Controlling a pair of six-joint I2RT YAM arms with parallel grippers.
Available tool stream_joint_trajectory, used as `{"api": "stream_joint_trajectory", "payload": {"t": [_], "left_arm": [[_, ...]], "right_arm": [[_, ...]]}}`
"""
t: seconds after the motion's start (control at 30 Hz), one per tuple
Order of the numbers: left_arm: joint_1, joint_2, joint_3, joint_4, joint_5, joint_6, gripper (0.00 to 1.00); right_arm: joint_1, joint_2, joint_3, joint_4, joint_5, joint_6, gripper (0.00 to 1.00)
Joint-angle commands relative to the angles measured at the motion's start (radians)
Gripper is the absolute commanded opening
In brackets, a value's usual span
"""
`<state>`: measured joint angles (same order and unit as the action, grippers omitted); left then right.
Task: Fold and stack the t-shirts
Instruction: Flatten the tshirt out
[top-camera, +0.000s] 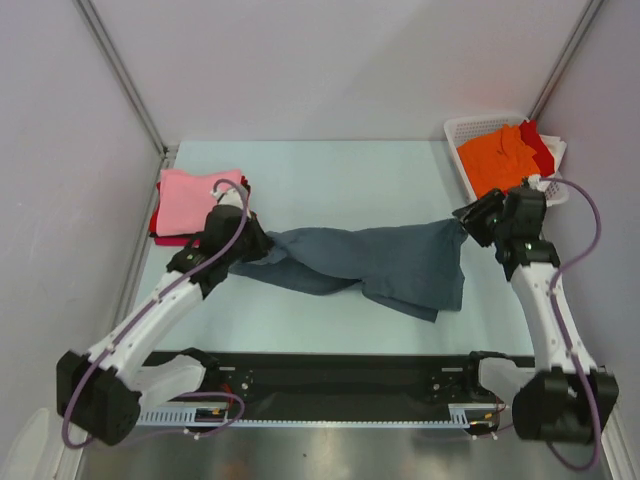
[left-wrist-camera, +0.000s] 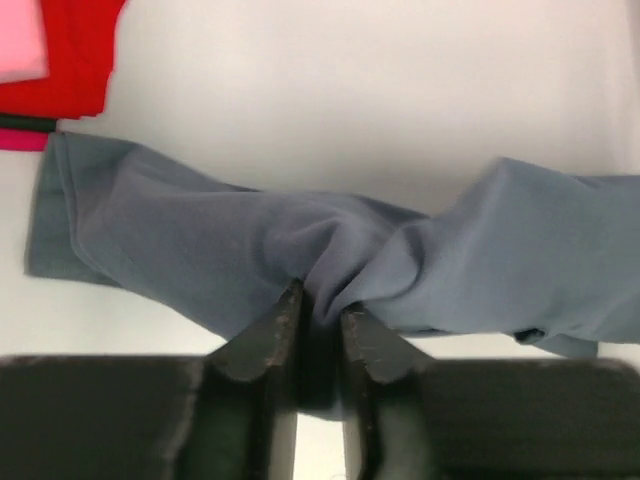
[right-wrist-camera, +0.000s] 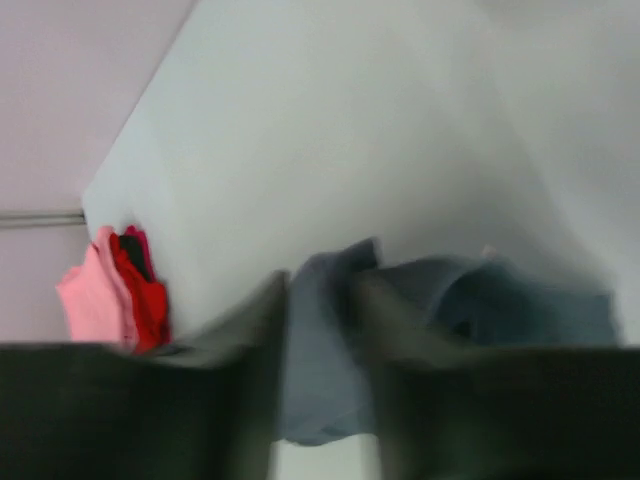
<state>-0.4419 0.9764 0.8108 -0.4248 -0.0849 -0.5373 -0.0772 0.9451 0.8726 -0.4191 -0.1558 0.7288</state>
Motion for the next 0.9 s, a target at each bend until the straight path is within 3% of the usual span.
{"api": "stream_joint_trajectory", "payload": {"t": [0.0,0.03,0.07,0.1,0.13,0.33,0.5,0.67,0.87], "left_arm": [[0.017,0.134,0.074,0.129,0.096,-0.015,0.25],[0.017,0.186,0.076,0.162,0.097,-0.023,0.39],[0.017,0.203,0.077,0.176,0.09,-0.027,0.76],[0.017,0.221,0.077,0.187,0.089,-0.033,0.86],[0.017,0.231,0.073,0.198,0.088,-0.039,0.89],[0.016,0.211,0.019,0.21,0.007,-0.018,0.91],[0.011,0.125,-0.077,0.238,0.023,-0.026,0.91],[-0.001,0.035,-0.176,0.276,0.06,-0.041,0.9],[-0.004,-0.073,-0.242,0.284,0.053,-0.046,0.9]], "right_arm": [[0.011,0.168,0.141,0.065,0.082,0.024,0.54],[0.016,0.235,0.17,0.033,0.091,0.014,0.74],[0.025,0.253,0.201,0.001,0.107,-0.002,0.83],[0.06,0.259,0.207,-0.021,0.114,-0.044,0.83],[0.074,0.25,0.189,-0.021,0.13,-0.055,0.83],[0.252,0.068,-0.039,-0.118,0.338,0.039,0.73],[0.378,-0.058,-0.164,-0.292,0.525,0.205,0.56],[0.441,-0.149,-0.289,-0.377,0.536,0.306,0.43],[0.455,-0.163,-0.385,-0.357,0.501,0.363,0.43]]}}
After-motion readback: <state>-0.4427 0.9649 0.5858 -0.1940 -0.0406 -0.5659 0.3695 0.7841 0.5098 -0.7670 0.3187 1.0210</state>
